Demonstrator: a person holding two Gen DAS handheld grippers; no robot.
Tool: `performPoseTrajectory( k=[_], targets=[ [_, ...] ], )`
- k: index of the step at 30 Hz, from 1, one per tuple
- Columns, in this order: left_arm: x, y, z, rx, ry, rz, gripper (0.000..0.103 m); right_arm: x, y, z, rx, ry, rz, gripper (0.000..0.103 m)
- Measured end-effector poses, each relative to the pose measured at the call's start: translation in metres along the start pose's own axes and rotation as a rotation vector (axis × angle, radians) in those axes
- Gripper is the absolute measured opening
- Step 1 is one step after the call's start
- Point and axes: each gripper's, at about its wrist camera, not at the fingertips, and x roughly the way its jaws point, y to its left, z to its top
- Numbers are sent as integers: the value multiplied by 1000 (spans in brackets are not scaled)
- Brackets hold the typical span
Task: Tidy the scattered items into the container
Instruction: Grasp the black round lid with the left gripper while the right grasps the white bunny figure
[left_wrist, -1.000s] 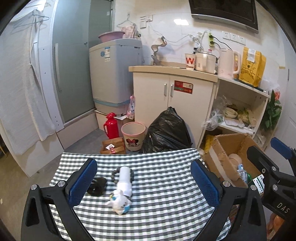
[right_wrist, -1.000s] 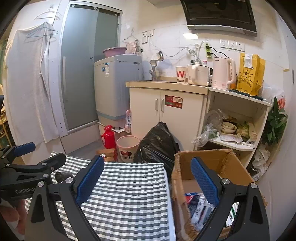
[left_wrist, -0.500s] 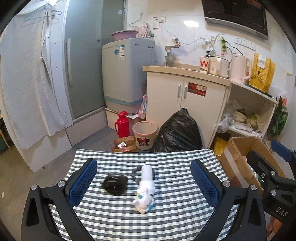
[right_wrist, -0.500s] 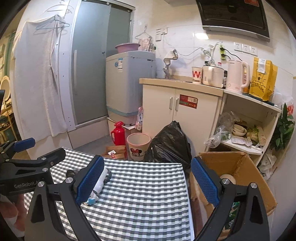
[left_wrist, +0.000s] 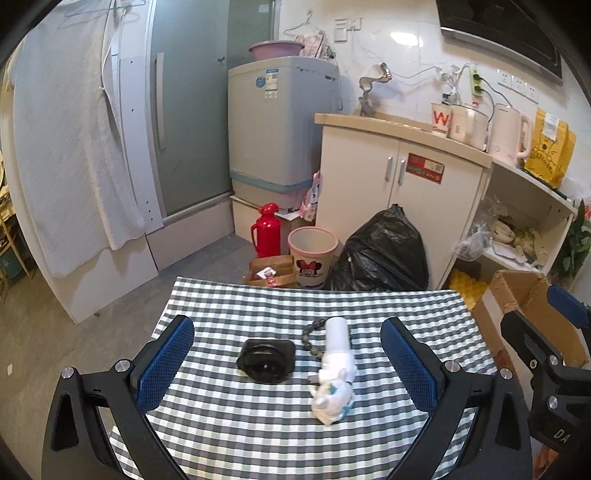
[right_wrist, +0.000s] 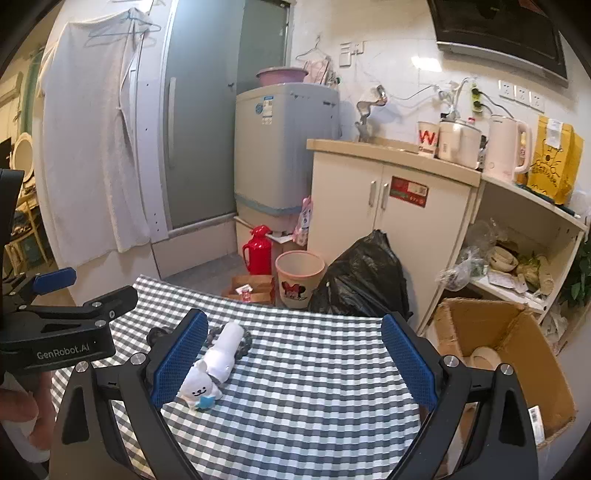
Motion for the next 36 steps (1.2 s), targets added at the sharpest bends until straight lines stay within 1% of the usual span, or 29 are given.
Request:
performPoseTrajectory(
  k=[4, 10, 18, 26, 36],
  targets=[
    [14, 15, -3, -19, 24, 19, 103, 14, 11, -6, -14, 27, 24, 95],
    [34, 36, -10, -48, 66, 39, 103, 37, 28, -22, -27, 80, 88, 95],
    [64, 41, -25, -32, 129, 40, 103, 68, 50, -44, -52, 171, 179, 95],
    [97, 38, -42, -6, 202, 9, 103, 94, 62, -61, -74, 236, 226, 95],
    [137, 38, -49, -1, 260, -30, 103, 124, 72, -77, -88, 292, 279, 95]
  ],
)
